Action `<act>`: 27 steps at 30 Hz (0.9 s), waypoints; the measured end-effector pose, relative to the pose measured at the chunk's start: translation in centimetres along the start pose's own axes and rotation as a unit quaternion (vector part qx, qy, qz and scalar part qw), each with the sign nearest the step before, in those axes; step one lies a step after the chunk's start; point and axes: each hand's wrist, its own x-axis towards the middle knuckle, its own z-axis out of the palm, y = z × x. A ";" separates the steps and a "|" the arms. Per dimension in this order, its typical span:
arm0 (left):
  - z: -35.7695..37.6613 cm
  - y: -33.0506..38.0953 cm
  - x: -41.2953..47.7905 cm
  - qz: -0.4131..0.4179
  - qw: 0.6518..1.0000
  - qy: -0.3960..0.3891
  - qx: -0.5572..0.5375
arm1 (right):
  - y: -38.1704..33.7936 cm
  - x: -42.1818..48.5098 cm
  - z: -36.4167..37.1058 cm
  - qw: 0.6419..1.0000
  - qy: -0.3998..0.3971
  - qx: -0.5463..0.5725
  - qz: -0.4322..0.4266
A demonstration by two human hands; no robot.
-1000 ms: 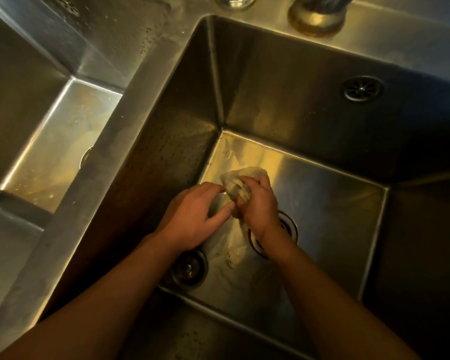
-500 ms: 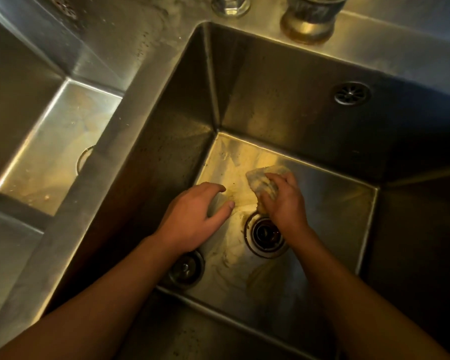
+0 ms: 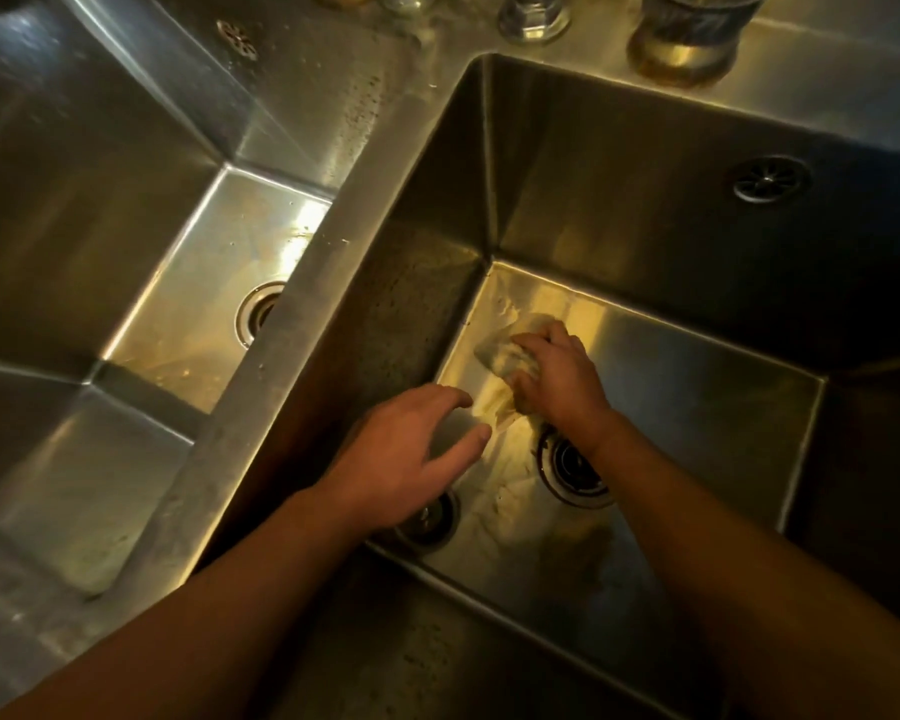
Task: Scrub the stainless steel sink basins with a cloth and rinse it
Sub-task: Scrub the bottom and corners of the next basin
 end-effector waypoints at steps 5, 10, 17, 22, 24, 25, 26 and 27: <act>0.3 -0.6 0.2 -0.001 1.000 0.009 0.002 | 0.7 -3.2 0.7 0.997 -0.014 0.077 -0.012; 1.2 -0.6 0.9 0.016 0.999 -0.017 0.023 | 2.5 -5.7 -2.1 0.985 0.118 0.106 0.072; 2.5 0.2 0.8 0.050 0.996 -0.055 0.049 | 7.6 -13.5 -5.3 0.965 0.154 0.021 0.209; 3.3 0.7 0.7 0.068 0.994 -0.077 0.049 | 9.1 -18.8 -2.6 0.963 0.102 0.044 0.246; 3.6 0.8 0.5 0.077 0.990 -0.095 0.066 | 8.5 -19.9 -1.4 0.958 0.111 0.066 0.255; 3.7 0.8 0.4 0.081 0.988 -0.105 0.075 | 8.3 -20.3 -0.9 0.956 0.113 0.074 0.259; 3.8 0.8 0.3 0.085 0.986 -0.114 0.083 | 8.0 -20.7 -0.6 0.954 0.115 0.079 0.265; 3.9 0.7 0.2 0.090 0.984 -0.121 0.091 | 7.7 -21.0 -0.3 0.951 0.120 0.082 0.273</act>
